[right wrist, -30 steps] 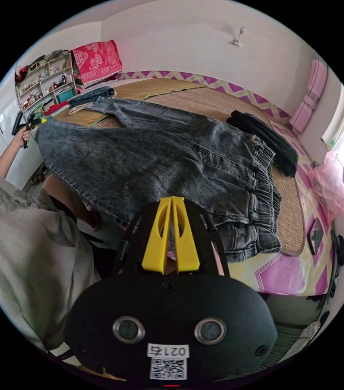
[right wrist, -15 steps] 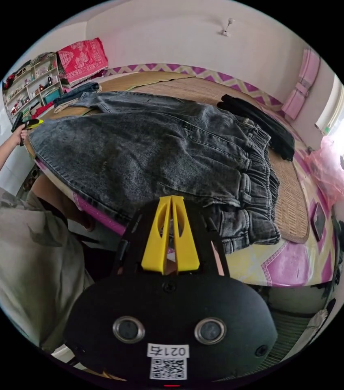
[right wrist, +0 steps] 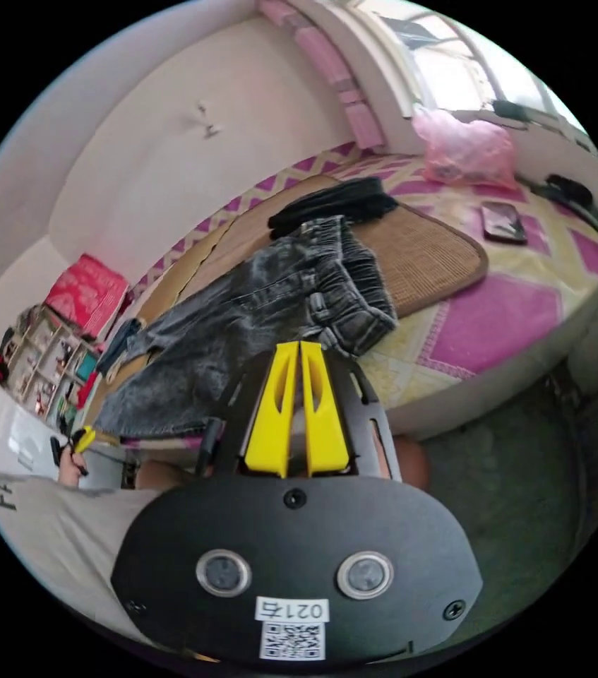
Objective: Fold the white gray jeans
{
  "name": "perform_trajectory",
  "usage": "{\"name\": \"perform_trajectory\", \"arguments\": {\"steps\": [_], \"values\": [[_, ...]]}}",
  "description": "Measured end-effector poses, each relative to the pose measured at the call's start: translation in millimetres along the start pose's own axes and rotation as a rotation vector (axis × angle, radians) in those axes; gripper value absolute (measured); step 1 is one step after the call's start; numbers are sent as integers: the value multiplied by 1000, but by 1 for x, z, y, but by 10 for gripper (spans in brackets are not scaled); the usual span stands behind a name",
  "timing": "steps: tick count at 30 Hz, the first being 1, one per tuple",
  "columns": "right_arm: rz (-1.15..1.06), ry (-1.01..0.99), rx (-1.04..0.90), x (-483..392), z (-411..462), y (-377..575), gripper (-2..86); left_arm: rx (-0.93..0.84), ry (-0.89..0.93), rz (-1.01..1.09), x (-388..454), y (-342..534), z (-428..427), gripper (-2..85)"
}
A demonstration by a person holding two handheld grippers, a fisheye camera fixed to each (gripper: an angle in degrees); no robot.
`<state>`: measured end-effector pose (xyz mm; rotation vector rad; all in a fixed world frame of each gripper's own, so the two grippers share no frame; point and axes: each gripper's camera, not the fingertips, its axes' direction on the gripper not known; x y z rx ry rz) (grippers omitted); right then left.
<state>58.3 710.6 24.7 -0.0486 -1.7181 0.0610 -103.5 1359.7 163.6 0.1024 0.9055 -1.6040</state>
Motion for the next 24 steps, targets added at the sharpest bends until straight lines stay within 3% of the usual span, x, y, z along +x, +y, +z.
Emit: {"name": "perform_trajectory", "arguments": {"steps": [8,16,24], "values": [[329,-114,52,56,-1,35,76,118,81,-210,-31,26,8,84],[542,-235,25,99,30,72,77,73,-47,-261,-16,28,23,66],[598,-357,46,120,73,68,77,75,-10,-228,-10,29,56,95]]}}
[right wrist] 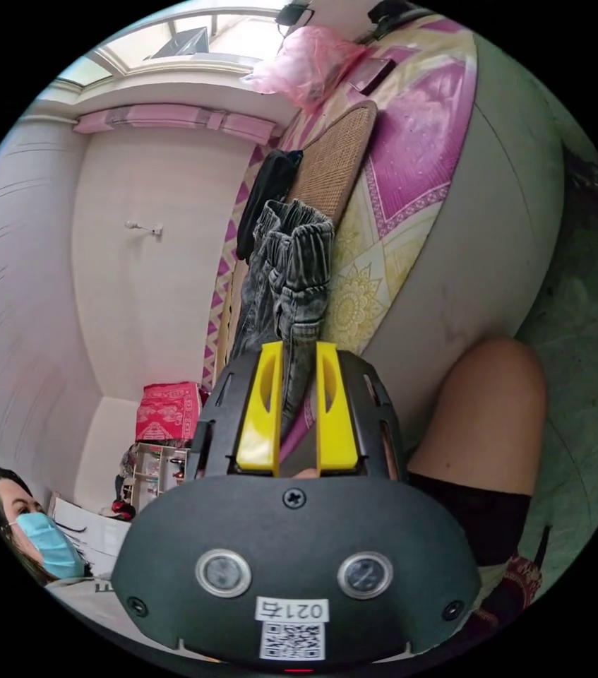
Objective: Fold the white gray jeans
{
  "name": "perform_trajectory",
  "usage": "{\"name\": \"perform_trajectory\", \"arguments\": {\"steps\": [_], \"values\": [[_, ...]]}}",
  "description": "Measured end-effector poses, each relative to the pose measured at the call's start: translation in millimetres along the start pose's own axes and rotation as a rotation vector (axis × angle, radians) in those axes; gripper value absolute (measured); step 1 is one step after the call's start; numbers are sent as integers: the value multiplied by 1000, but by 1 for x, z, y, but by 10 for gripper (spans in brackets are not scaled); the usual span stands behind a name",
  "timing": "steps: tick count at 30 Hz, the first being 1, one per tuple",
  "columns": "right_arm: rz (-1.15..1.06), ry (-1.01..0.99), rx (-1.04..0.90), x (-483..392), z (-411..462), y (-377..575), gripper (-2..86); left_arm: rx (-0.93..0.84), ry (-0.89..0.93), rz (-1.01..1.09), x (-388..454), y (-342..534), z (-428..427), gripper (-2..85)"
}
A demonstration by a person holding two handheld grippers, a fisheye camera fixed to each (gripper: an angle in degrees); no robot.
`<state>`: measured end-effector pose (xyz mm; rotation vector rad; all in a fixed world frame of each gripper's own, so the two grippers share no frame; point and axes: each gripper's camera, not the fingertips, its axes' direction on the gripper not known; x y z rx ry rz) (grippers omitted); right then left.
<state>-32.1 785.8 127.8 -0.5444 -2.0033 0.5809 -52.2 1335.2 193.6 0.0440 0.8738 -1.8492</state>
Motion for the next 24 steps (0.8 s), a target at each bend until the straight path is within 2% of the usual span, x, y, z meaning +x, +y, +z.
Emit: {"name": "perform_trajectory", "arguments": {"steps": [4,11,21,24], "values": [[6,-31,-1,8,18,-18,73,-2,4,10,1,1,17,87],[23,-70,-8,19,29,-27,69,-29,11,-25,-13,2,46,-4],[2,32,91,20,36,-22,58,-19,122,-30,-22,10,95,-9],[18,-2,71,20,58,-28,46,-16,156,-62,-25,12,112,-10]]}}
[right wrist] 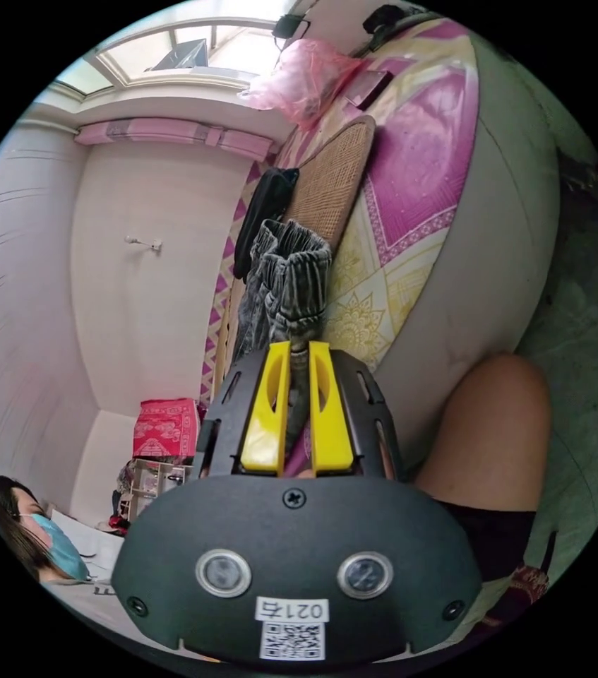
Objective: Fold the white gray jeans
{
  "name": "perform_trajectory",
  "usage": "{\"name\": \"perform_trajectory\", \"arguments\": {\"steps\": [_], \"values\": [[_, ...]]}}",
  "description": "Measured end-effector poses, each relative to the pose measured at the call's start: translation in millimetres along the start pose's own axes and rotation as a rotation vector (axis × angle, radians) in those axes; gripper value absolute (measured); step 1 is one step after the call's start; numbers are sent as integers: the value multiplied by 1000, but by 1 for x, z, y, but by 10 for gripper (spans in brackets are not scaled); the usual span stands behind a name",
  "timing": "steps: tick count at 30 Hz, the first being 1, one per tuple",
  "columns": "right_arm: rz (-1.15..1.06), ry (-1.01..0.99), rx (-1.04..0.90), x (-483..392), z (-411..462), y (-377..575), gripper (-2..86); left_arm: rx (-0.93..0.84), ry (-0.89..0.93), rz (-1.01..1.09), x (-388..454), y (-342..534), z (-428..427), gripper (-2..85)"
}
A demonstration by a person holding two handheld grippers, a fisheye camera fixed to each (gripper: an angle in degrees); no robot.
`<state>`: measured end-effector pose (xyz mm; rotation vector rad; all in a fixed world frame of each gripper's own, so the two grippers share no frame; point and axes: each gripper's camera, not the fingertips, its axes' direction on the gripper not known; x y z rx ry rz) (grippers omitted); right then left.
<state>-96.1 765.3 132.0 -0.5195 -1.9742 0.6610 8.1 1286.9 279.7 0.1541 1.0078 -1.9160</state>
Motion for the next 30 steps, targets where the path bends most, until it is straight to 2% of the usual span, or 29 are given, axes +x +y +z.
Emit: {"name": "perform_trajectory", "arguments": {"steps": [3,7,13,17,21,25,27,30], "values": [[-19,26,-33,-10,6,-8,28,-14,-32,-5,13,-2,14,-10],[-31,-93,-81,-32,0,-29,16,-30,-17,75,57,-14,21,-10],[-161,-201,-165,-116,41,-100,13,-102,-99,332,213,-93,77,-10],[-216,-209,-227,-165,108,-158,13,-226,-307,501,325,-179,193,-10],[-206,-53,-275,-179,222,-224,13,-344,-484,515,369,-257,364,-10],[-105,89,-336,-144,321,-268,14,-431,-622,485,358,-292,502,-10],[-67,56,-337,-131,341,-275,15,-459,-650,463,338,-299,563,-10],[-101,52,-334,-131,352,-279,14,-478,-673,476,321,-305,605,-10]]}}
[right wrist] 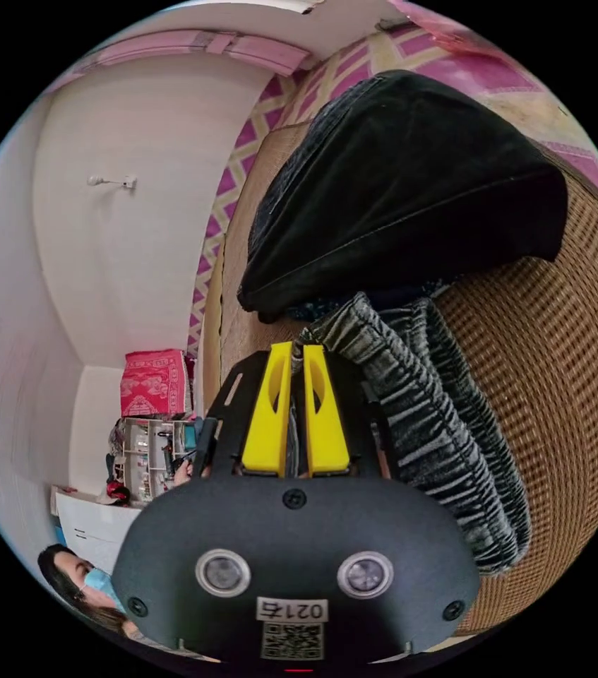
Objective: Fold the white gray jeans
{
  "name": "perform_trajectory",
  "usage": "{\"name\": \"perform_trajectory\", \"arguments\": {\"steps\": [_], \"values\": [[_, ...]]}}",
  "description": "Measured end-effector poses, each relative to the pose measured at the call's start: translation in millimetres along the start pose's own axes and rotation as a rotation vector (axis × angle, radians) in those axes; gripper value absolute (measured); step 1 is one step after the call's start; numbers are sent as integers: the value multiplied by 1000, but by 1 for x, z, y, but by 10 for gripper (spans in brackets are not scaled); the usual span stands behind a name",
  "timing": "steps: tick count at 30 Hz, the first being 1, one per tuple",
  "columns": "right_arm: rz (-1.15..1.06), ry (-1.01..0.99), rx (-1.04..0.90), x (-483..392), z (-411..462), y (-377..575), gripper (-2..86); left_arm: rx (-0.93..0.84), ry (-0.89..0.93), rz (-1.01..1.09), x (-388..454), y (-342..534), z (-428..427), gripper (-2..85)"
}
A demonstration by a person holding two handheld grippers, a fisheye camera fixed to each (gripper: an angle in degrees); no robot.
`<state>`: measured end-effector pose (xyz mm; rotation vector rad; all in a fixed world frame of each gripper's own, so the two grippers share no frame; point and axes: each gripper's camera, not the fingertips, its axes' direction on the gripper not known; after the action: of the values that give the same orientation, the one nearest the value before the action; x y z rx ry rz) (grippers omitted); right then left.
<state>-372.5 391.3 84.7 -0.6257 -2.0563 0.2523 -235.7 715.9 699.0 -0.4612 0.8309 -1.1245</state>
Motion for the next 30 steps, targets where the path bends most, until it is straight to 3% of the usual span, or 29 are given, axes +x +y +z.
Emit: {"name": "perform_trajectory", "arguments": {"steps": [4,9,13,18,24,30], "values": [[-62,-65,15,-12,-10,0,14,0,35,34,0,-13,8,-10],[-66,-9,34,-11,10,-17,25,30,62,35,-8,-31,33,-9],[-49,-108,17,4,17,-23,48,55,104,39,-30,-26,65,-5],[-171,-125,77,-19,-21,12,30,141,266,59,-99,38,50,17],[-378,-200,-119,-64,8,78,7,185,354,-59,-175,154,82,110],[-440,-301,-275,-86,51,125,-4,234,552,-258,-245,203,147,80]]}}
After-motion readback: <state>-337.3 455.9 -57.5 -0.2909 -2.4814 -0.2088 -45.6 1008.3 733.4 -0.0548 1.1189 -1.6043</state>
